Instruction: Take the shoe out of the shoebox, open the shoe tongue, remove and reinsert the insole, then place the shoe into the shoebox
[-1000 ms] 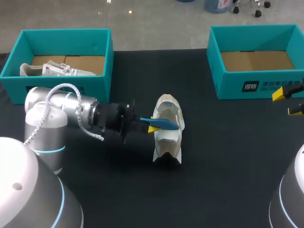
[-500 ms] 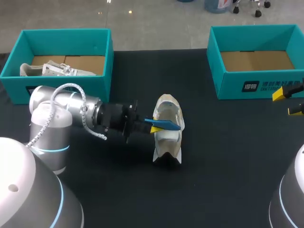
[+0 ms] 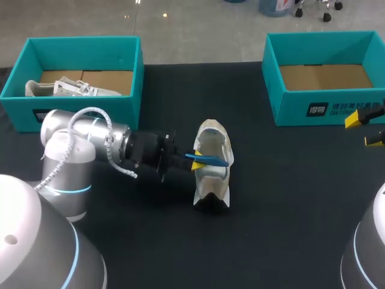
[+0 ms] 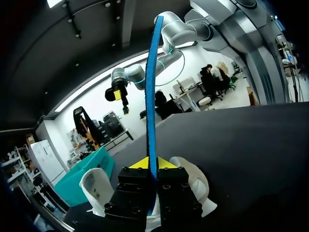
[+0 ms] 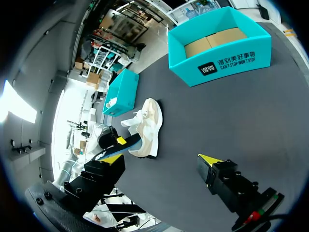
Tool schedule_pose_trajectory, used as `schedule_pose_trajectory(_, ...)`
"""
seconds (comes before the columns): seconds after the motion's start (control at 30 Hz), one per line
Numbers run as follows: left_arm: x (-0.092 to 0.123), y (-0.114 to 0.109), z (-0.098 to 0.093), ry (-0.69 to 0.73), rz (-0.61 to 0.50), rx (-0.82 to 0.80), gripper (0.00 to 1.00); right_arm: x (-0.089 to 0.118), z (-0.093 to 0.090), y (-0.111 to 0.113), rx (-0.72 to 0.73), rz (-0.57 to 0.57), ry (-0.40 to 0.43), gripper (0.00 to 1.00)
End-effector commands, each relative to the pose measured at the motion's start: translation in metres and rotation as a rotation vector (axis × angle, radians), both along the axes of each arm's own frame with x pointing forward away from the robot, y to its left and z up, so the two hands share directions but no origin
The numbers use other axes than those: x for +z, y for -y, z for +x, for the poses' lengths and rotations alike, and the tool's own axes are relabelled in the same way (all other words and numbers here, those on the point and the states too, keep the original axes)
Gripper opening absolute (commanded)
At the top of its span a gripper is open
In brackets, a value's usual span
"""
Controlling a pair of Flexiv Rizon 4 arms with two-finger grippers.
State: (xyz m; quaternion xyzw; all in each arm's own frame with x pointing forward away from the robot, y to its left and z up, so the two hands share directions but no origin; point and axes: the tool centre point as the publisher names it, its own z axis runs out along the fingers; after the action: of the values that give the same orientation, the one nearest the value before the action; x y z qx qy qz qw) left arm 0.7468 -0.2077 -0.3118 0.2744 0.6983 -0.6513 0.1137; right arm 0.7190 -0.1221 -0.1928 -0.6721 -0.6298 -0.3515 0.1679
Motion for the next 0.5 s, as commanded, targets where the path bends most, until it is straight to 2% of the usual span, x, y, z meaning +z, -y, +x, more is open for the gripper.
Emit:
schedule_pose_trajectory(0.03, -0.006, 0.005, 0.003, 0.008, 0.001, 0.004, 0.0, 0.0, -0.001, -0.001, -0.002, -0.003, -0.001, 1.0)
schedule_pose_trajectory(0.5, -0.018, 0.015, 0.017, -0.001, 0.033, 0.063, 0.0, 0.0, -0.001, -0.001, -0.002, -0.003, -0.001, 1.0)
